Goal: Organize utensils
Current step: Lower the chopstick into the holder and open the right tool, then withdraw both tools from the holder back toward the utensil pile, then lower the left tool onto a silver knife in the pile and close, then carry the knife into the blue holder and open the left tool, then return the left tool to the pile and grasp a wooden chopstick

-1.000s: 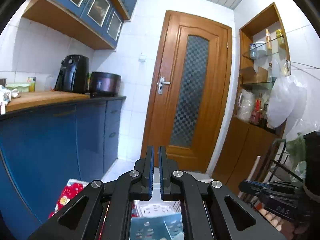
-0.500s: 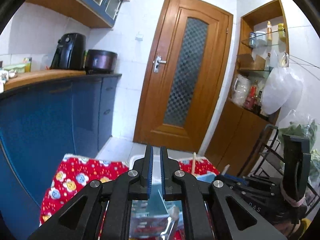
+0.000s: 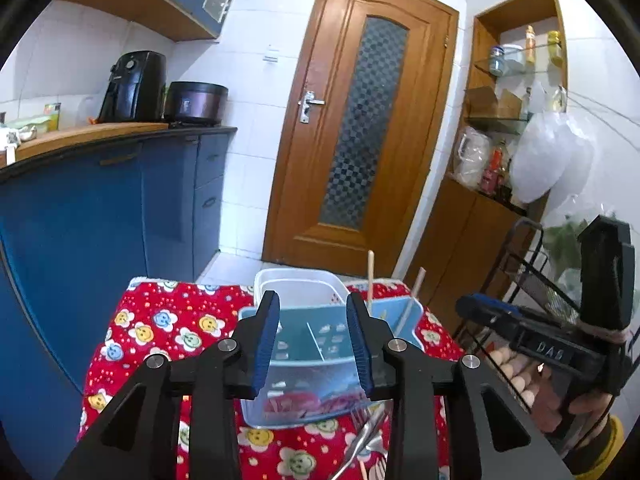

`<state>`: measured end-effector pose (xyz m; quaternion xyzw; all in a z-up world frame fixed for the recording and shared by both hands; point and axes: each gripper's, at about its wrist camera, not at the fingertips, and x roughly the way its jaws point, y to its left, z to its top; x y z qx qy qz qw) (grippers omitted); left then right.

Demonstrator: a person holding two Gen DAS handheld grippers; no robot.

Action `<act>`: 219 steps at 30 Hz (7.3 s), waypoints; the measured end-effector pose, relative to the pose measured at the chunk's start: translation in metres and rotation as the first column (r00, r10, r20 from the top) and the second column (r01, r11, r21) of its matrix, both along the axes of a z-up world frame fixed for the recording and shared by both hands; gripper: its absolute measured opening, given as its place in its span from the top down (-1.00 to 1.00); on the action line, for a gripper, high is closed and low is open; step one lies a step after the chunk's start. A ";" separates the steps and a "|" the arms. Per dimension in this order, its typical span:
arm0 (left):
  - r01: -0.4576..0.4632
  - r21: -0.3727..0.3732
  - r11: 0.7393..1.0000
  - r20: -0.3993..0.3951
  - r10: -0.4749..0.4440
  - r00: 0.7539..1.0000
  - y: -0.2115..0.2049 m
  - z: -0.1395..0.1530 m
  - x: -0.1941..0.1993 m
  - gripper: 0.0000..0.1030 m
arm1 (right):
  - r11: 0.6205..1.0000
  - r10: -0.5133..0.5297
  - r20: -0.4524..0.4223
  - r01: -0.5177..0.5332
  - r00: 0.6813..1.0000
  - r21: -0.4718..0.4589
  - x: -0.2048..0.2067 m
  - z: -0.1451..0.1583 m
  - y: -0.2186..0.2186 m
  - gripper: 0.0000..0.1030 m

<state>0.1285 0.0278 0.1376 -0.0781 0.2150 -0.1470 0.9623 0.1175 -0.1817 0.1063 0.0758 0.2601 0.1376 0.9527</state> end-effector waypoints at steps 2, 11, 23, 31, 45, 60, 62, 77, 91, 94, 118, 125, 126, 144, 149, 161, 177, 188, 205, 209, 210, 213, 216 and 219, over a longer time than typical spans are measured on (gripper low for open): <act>0.014 0.017 1.000 -0.008 -0.014 1.000 -0.005 -0.003 -0.005 0.28 | 1.000 -0.008 -0.011 0.008 1.000 -0.003 -0.006 -0.003 -0.002 0.22; 0.080 0.081 0.993 -0.088 -0.073 0.993 -0.032 -0.027 -0.020 0.26 | 0.999 -0.044 -0.052 0.044 0.998 -0.007 -0.033 -0.024 -0.011 0.22; 0.140 0.148 0.979 -0.227 -0.104 0.968 -0.063 -0.078 -0.018 0.26 | 0.997 -0.068 -0.126 0.072 0.990 0.024 -0.047 -0.060 -0.021 0.18; 0.185 0.222 0.957 -0.307 -0.111 0.945 -0.083 -0.107 -0.009 0.26 | 0.995 -0.069 -0.176 0.080 0.982 0.056 -0.049 -0.083 -0.030 0.18; 0.271 0.304 0.913 -0.410 -0.131 0.903 -0.111 -0.140 0.014 0.26 | 0.992 -0.074 -0.219 0.095 0.973 0.088 -0.048 -0.101 -0.043 0.18; 0.326 0.360 0.874 -0.448 -0.144 0.882 -0.120 -0.153 0.023 0.58 | 0.990 -0.070 -0.234 0.096 0.970 0.101 -0.047 -0.105 -0.043 0.17; 0.331 0.364 0.870 -0.445 -0.150 0.883 -0.120 -0.152 0.021 0.62 | 0.990 -0.071 -0.237 0.097 0.969 0.101 -0.047 -0.106 -0.043 0.17; 0.285 0.249 0.926 -0.396 -0.171 0.902 -0.092 -0.129 -0.010 0.73 | 0.990 -0.073 -0.248 0.100 0.966 0.098 -0.053 -0.109 -0.036 0.17; 0.218 0.115 0.969 -0.245 -0.185 0.952 -0.062 -0.086 -0.041 0.79 | 0.991 -0.070 -0.260 0.098 0.963 0.094 -0.059 -0.113 -0.027 0.17; 0.201 0.084 0.976 -0.207 -0.180 0.962 -0.052 -0.074 -0.048 0.80 | 0.991 -0.071 -0.261 0.098 0.963 0.092 -0.059 -0.113 -0.027 0.17; 0.034 0.036 0.999 0.068 -0.037 0.997 -0.024 0.030 -0.024 0.81 | 0.994 -0.042 -0.260 0.065 0.965 0.082 -0.060 -0.110 -0.014 0.17; -0.053 0.024 0.998 0.133 0.050 0.990 -0.018 0.050 0.005 0.81 | 0.995 -0.042 -0.268 0.066 0.963 0.081 -0.058 -0.113 -0.014 0.17; -0.068 0.019 0.997 0.141 0.065 0.988 -0.017 0.051 0.011 0.81 | 0.995 -0.042 -0.268 0.066 0.962 0.081 -0.057 -0.113 -0.015 0.17; -0.141 0.060 0.988 0.069 0.136 0.988 -0.026 -0.021 0.046 0.81 | 0.994 -0.048 -0.276 0.073 0.960 0.081 -0.057 -0.118 -0.015 0.17; -0.138 0.111 0.984 0.058 0.132 0.990 -0.032 -0.029 0.042 0.81 | 0.993 -0.047 -0.280 0.075 0.959 0.088 -0.059 -0.118 -0.014 0.17; -0.092 0.119 0.989 0.021 0.090 0.996 -0.035 -0.017 0.024 0.75 | 0.993 -0.046 -0.265 0.073 0.963 0.092 -0.066 -0.112 -0.010 0.17; -0.067 0.095 0.993 -0.079 0.075 0.994 -0.012 -0.022 -0.021 0.73 | 0.994 -0.040 -0.245 0.064 0.969 0.091 -0.077 -0.103 -0.003 0.17; -0.023 0.113 0.993 -0.205 0.046 0.978 -0.016 -0.061 -0.045 0.73 | 0.994 -0.034 -0.253 0.058 0.967 0.088 -0.084 -0.105 -0.001 0.17; 0.107 0.113 0.988 -0.424 -0.050 0.904 -0.050 -0.115 -0.054 0.73 | 0.993 -0.038 -0.264 0.065 0.964 0.096 -0.092 -0.111 -0.007 0.17; 0.137 0.121 0.983 -0.454 -0.068 0.888 -0.059 -0.123 -0.056 0.73 | 0.992 -0.040 -0.268 0.070 0.963 0.102 -0.093 -0.113 -0.010 0.17; 0.141 0.125 0.982 -0.461 -0.069 0.885 -0.061 -0.125 -0.057 0.73 | 0.992 -0.040 -0.269 0.071 0.962 0.103 -0.093 -0.113 -0.010 0.17; 0.154 0.128 0.980 -0.479 -0.075 0.875 -0.065 -0.130 -0.058 0.73 | 0.992 -0.041 -0.273 0.073 0.961 0.105 -0.093 -0.115 -0.012 0.17; 0.167 0.130 0.977 -0.496 -0.082 0.865 -0.069 -0.133 -0.058 0.73 | 0.991 -0.043 -0.277 0.076 0.960 0.108 -0.094 -0.116 -0.012 0.17; 0.184 0.127 0.975 -0.512 -0.094 0.854 -0.073 -0.137 -0.058 0.73 | 0.991 -0.044 -0.280 0.078 0.959 0.110 -0.093 -0.118 -0.013 0.17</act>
